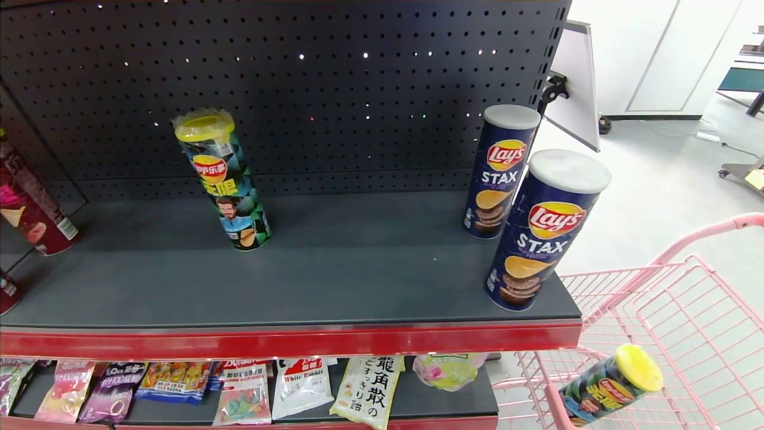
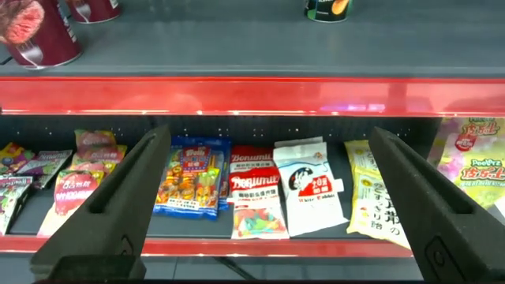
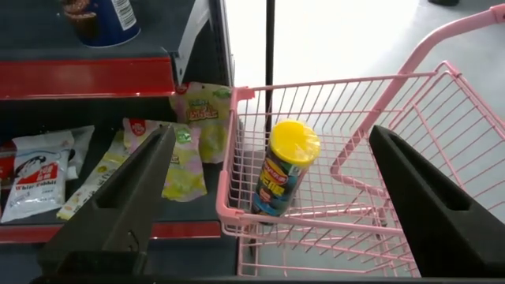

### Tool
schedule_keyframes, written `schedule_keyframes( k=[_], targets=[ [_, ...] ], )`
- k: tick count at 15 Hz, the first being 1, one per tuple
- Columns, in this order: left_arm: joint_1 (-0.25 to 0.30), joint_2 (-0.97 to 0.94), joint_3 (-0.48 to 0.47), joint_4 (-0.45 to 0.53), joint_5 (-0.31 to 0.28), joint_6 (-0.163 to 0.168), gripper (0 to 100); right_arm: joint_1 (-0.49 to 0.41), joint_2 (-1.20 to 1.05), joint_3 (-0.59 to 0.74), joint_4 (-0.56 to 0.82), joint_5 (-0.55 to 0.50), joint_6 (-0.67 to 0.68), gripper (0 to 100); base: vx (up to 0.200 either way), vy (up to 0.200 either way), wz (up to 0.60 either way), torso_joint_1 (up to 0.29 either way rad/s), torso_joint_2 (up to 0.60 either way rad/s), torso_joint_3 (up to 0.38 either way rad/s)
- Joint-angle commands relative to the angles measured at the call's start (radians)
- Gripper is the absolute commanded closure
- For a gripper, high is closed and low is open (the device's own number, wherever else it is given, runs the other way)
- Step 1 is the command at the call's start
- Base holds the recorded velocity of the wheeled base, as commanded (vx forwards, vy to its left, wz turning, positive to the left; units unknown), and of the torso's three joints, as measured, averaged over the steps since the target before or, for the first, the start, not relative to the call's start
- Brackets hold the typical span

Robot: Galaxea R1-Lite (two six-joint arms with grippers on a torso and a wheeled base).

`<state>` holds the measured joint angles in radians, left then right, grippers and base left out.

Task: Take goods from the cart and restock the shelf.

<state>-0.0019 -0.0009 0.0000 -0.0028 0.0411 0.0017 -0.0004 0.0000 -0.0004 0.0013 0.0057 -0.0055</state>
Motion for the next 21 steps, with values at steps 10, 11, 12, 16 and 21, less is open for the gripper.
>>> schedule_keyframes(
  k=[10, 11, 12, 16, 21],
  targets=[
    [0.0, 0.001, 0.0, 0.0, 0.0, 0.0, 0, 0.0, 0.002, 0.0, 0.0, 0.0, 0.001, 0, -0.02, 0.0, 0.0, 0.001, 0.0, 0.0],
    [0.0, 0.001, 0.0, 0.0, 0.0, 0.0, 0, 0.0, 0.002, 0.0, 0.0, 0.0, 0.001, 0, -0.2, 0.0, 0.0, 0.007, 0.0, -0.002],
    [0.0, 0.001, 0.0, 0.0, 0.0, 0.0, 0, 0.0, 0.002, 0.0, 0.0, -0.001, 0.001, 0, -0.2, 0.0, 0.0, 0.012, 0.0, 0.002],
    [0.0, 0.001, 0.0, 0.0, 0.0, 0.0, 0, 0.0, 0.002, 0.0, 0.0, -0.001, 0.001, 0, 0.0, 0.0, 0.0, 0.0, 0.0, 0.0],
    [0.0, 0.001, 0.0, 0.0, 0.0, 0.0, 0, 0.0, 0.002, 0.0, 0.0, -0.001, 0.001, 0, 0.0, 0.0, 0.0, 0.0, 0.0, 0.0]
  ],
)
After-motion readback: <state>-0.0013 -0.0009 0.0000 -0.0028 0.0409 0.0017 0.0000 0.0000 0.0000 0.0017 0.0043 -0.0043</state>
